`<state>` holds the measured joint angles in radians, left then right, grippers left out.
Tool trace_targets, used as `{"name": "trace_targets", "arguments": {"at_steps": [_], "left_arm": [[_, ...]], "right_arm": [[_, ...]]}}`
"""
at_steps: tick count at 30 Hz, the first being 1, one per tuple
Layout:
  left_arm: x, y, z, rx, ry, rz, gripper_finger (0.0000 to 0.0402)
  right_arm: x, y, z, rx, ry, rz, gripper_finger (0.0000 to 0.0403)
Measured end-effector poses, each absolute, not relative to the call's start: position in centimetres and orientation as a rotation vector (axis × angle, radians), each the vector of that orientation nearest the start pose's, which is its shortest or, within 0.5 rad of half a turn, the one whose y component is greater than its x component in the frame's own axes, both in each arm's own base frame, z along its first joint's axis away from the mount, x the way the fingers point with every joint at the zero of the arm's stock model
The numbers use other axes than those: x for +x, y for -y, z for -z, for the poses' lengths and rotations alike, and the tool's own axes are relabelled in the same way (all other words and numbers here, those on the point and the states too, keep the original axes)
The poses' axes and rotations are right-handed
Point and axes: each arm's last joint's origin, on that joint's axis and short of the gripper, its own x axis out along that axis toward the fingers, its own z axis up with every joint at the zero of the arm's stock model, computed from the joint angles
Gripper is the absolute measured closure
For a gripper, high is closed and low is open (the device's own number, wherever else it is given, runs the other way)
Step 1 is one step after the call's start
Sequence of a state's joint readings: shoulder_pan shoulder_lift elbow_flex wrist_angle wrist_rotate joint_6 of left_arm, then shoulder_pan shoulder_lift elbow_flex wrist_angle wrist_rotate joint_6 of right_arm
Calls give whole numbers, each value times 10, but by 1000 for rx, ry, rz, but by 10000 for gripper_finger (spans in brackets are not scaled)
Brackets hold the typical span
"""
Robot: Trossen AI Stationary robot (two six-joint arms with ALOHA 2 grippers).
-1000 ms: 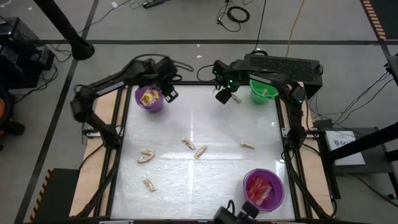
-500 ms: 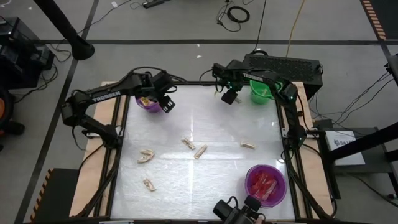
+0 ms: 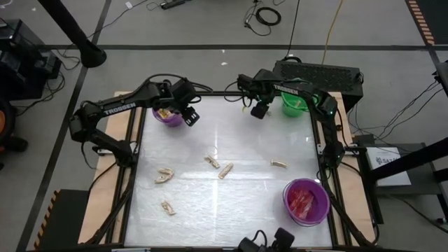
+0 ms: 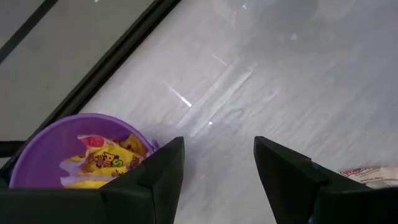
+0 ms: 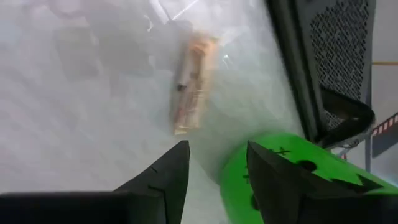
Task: Sort candy by brand, put in halloween buckets
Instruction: Put the white candy into the green bucket
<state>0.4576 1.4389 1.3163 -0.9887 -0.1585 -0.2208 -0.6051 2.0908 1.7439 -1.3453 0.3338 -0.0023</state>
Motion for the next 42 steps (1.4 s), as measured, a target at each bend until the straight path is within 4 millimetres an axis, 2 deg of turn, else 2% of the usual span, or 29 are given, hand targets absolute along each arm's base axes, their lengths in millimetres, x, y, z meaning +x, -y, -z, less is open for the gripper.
{"name": "trace_targets", "arguments": {"at_steps": [4, 7, 17, 21, 27, 30, 35, 42], "left_arm": [[248, -127, -309, -338, -1051, -661, 201], [248, -127, -309, -335, -1053, -660, 201], [248, -127, -309, -334, -1054, -660, 201], [248, -127, -309, -335, -1056, -660, 201], [248, -127, -309, -338, -1057, -662, 201], [248, -127, -308, -342, -1056, -663, 201], [248, -127, -308, -319, -1065, -648, 201], [244, -133, -308, -302, -1081, -650, 201]], "right_arm": [[330, 211, -209, 217, -1714, 630, 250], [339, 208, -200, 188, -1710, 600, 250], [335, 239, -156, 172, -1783, 693, 250], [336, 245, -145, 177, -1777, 689, 250], [334, 251, -138, 274, -1764, 612, 259], [334, 252, -137, 252, -1772, 635, 293], [332, 253, -146, 212, -1759, 648, 388], [326, 244, -195, 224, -1635, 654, 399]]}}
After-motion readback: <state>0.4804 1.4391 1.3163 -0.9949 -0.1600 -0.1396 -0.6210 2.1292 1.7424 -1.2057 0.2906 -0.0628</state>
